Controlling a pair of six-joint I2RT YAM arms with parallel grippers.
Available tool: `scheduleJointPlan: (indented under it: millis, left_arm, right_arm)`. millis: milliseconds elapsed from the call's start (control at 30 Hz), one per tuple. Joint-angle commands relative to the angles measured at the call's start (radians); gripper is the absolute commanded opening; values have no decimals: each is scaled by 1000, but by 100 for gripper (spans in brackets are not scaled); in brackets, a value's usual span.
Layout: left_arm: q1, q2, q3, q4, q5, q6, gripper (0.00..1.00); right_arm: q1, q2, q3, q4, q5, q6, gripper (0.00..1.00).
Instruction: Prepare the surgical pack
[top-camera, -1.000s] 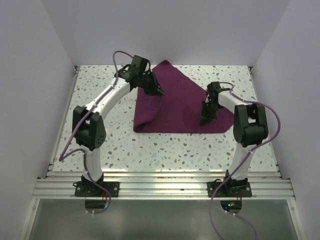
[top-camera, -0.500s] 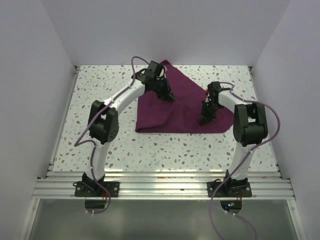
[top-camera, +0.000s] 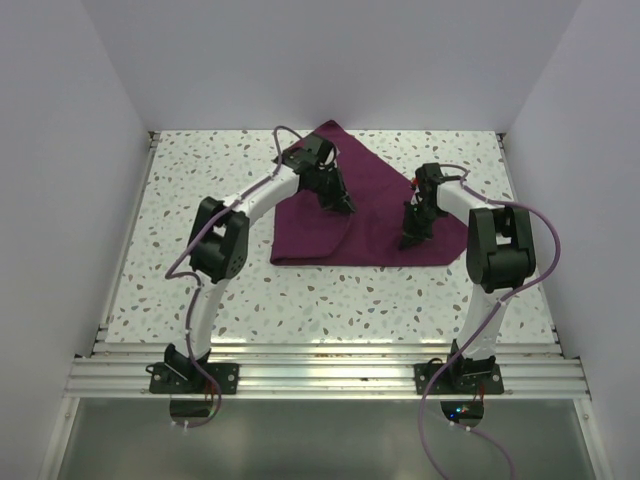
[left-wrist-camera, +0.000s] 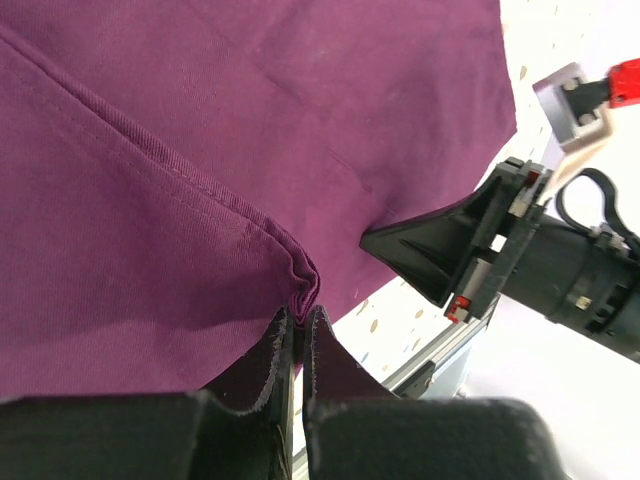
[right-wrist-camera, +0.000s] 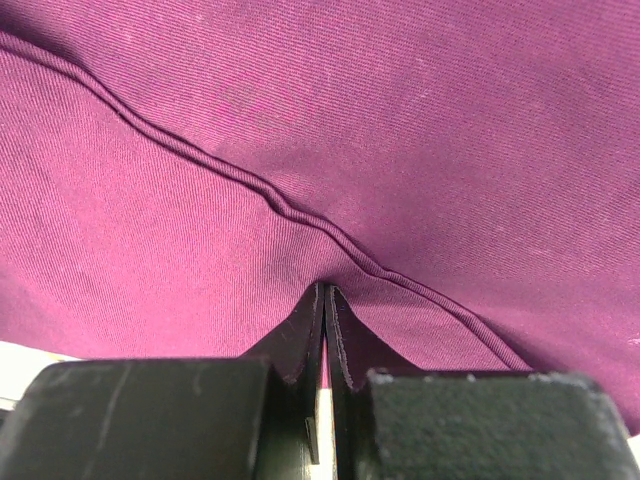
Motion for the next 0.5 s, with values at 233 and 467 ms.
scheduleJointPlan:
  millis: [233,467]
  left_arm:
    - [-15,61,96,63,63,-42,0]
    - [-15,90,93,70,72,-48,0]
  right_arm:
    - [9,48,-14,37,0,-5,3]
    - [12,50,-10,33,-2,-3,2]
